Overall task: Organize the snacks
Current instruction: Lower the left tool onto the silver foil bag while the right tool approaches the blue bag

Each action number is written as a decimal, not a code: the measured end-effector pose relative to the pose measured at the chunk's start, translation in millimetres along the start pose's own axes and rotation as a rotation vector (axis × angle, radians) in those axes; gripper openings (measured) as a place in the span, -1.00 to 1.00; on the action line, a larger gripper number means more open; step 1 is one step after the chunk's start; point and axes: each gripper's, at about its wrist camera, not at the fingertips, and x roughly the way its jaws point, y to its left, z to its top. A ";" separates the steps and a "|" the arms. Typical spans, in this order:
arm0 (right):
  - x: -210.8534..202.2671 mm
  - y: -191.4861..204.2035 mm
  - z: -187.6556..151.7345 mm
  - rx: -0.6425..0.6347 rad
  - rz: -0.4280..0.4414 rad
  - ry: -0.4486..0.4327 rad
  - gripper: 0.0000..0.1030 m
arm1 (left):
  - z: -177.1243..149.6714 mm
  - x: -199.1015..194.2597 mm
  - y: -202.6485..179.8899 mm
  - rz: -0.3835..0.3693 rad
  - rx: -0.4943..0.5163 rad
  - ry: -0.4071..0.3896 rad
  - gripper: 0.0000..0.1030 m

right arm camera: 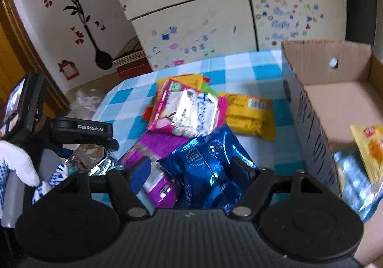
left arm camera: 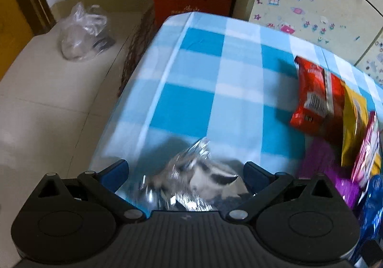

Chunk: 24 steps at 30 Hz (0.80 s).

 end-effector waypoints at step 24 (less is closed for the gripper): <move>-11.2 -1.0 -4.6 0.071 -0.028 0.033 0.59 | -38.8 -23.6 12.9 -0.046 -0.037 0.019 1.00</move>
